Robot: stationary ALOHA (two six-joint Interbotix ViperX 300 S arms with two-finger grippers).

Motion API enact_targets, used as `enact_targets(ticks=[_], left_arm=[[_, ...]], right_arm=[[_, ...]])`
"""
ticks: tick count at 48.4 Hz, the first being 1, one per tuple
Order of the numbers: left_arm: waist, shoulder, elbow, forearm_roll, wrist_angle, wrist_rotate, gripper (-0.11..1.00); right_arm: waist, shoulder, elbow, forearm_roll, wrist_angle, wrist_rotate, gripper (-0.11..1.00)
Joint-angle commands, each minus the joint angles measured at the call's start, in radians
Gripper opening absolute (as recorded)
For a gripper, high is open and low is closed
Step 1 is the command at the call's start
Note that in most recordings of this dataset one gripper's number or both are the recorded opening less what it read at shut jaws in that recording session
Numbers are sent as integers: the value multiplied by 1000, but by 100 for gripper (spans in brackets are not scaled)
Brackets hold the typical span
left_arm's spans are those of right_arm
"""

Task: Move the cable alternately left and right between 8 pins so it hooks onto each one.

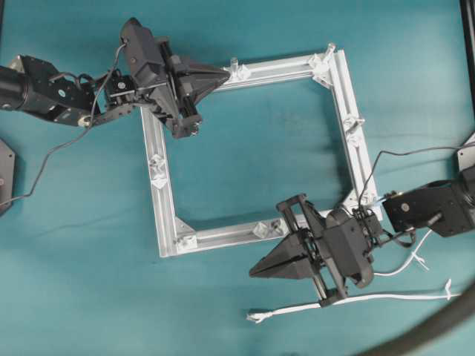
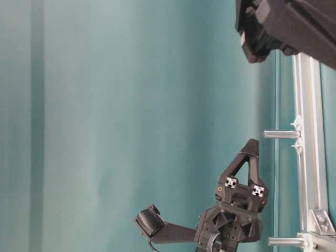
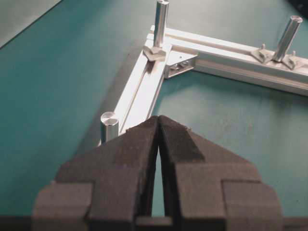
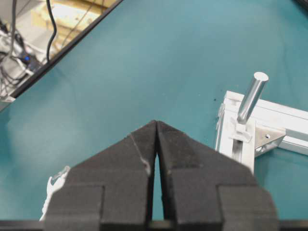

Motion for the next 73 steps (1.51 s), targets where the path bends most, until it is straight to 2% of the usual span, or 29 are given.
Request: enact_targets(ticks=[1, 5, 13, 18, 24, 31, 42, 45, 47, 52, 55, 73], left_arm=[[-3, -77, -26, 51, -3, 32, -1], [0, -129, -28, 49, 14, 66, 6], [-8, -252, -20, 49, 106, 83, 3], [-21, -331, -9, 49, 218, 80, 3], [-41, -411, 3, 49, 348, 80, 4], [-60, -492, 35, 49, 448, 80, 10], [-91, -614, 114, 44, 520, 78, 43], [-95, -641, 132, 44, 538, 78, 51], [-97, -655, 143, 44, 554, 78, 53], [-101, -690, 166, 44, 594, 78, 55], [-103, -707, 176, 44, 614, 78, 55], [-106, -785, 244, 44, 629, 78, 55]], right_arm=[[11, -18, -15, 0, -5, 3, 0], [21, -40, -26, 0, 35, 5, 0], [55, -89, -54, 0, 212, 6, 0], [89, -101, -83, 0, 344, 21, 0], [126, -95, -143, 2, 534, 94, 0], [129, -61, -198, 0, 650, 195, 0], [140, 8, -258, 2, 689, 304, 2], [144, 20, -268, 0, 690, 321, 10], [147, 28, -276, 0, 693, 328, 19], [155, 51, -293, 0, 699, 353, 38], [160, 64, -305, 2, 706, 370, 45], [170, 172, -348, 2, 707, 483, 46]])
